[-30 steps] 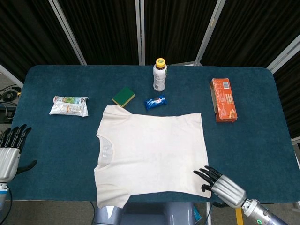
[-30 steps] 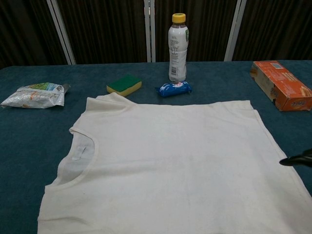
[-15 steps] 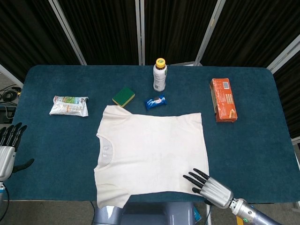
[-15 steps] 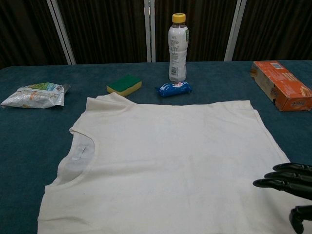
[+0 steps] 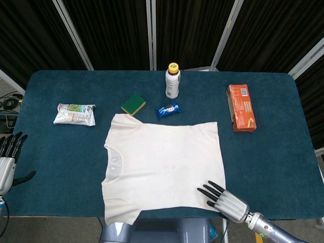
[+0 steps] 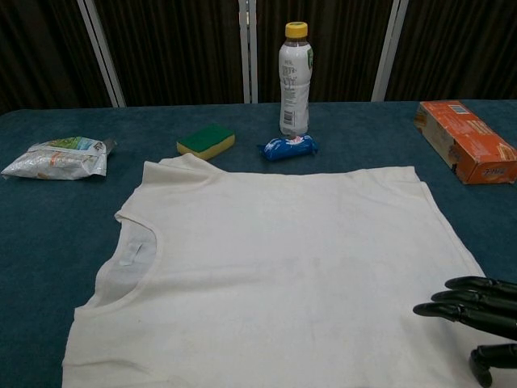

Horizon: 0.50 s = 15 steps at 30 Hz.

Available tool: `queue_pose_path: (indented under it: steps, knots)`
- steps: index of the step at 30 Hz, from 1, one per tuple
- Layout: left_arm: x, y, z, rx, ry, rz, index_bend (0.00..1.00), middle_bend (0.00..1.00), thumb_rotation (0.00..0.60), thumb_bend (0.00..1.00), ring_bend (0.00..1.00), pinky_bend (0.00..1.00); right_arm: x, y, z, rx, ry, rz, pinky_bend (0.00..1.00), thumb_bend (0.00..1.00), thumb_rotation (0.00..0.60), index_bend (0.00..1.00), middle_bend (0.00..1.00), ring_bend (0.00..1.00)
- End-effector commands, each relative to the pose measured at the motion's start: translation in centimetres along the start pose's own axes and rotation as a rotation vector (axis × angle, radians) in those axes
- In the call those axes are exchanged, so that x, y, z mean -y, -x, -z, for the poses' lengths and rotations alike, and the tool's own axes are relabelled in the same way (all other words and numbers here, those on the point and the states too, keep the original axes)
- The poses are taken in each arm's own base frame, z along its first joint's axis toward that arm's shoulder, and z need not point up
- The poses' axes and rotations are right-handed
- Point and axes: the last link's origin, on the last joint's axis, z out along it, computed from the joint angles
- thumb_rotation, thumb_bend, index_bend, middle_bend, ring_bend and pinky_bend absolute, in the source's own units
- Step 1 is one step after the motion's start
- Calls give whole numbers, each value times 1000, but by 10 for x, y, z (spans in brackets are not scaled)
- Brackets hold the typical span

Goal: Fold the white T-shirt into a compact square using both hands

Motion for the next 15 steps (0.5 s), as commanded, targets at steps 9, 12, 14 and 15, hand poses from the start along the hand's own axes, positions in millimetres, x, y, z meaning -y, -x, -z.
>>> queue_pose_path:
  steps: [9, 12, 14, 15]
  knots:
    - [1, 0, 0, 1, -2, 4, 0, 0, 600, 0, 0, 0, -6, 2, -3, -4, 22, 21, 0, 253, 600, 457, 0, 0]
    - [1, 0, -1, 2, -2, 3, 0, 0, 600, 0, 0, 0, -8, 2, -2, -8, 30, 17, 0, 280, 600, 458, 0, 0]
    - [1, 0, -1, 3, -1, 2, 0, 0, 600, 0, 0, 0, -9, 1, -2, -10, 33, 14, 0, 291, 600, 460, 0, 0]
    - [1, 0, 0, 4, -1, 2, 0, 0, 600, 0, 0, 0, -9, 1, -1, -12, 34, 12, 0, 296, 600, 461, 0, 0]
